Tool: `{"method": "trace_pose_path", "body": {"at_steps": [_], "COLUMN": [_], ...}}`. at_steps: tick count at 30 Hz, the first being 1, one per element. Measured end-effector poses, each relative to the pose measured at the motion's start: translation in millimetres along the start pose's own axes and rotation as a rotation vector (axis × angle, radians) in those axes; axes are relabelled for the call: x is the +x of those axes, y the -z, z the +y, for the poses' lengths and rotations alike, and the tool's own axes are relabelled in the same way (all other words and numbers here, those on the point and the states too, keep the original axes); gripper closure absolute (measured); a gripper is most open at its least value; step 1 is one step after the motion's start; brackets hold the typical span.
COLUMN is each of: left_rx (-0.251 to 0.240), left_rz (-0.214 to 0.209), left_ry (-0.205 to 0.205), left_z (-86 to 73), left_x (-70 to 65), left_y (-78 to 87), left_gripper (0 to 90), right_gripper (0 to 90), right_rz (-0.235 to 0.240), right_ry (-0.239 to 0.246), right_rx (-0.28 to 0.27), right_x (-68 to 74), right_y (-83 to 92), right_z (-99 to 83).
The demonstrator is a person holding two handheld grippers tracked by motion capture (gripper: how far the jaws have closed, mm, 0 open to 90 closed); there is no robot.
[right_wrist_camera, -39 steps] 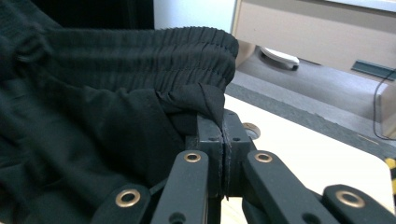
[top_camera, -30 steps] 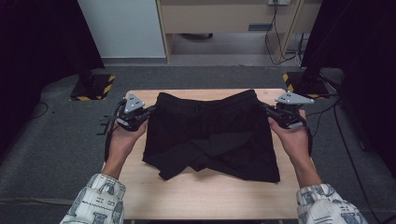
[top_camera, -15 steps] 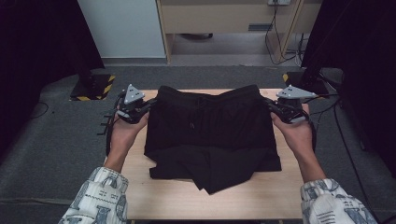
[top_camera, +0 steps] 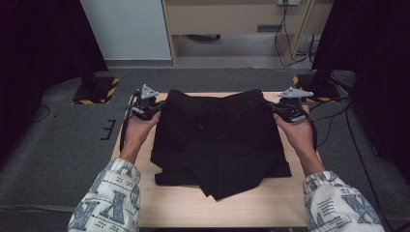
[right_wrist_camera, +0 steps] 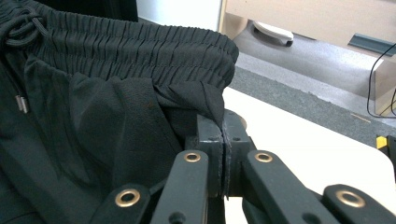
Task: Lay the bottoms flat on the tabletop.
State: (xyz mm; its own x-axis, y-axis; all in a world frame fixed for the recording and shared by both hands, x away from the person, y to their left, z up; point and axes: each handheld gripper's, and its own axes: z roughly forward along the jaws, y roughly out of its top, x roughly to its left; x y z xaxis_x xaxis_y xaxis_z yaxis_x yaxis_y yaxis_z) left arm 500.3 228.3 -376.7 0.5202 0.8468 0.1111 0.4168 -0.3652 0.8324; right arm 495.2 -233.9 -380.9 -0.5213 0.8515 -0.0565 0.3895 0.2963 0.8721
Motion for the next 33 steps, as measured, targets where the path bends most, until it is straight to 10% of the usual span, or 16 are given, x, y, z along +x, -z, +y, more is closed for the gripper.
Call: {"method": "trace_pose_path", "body": {"at_steps": [20,33], "left_rx": [0.111,0.115], "left_rz": [-0.019,0.026], "left_ry": [0.067,0.106], "left_z": [-4.9,39.9], "left_x": [23.3,45.0], "left_y": [-81.5,-124.6], "left_gripper": [88.9,88.9], "right_gripper": [88.9,88.3], "right_rz": [0.005,-0.091], "right_ry": [-0.094,-0.11], "right_rx": [0.114,0.146], "right_x": [-33.7,-57.8], "right_y": [-77.2,-126.4], "right_z": [-25.5,9.8]}}
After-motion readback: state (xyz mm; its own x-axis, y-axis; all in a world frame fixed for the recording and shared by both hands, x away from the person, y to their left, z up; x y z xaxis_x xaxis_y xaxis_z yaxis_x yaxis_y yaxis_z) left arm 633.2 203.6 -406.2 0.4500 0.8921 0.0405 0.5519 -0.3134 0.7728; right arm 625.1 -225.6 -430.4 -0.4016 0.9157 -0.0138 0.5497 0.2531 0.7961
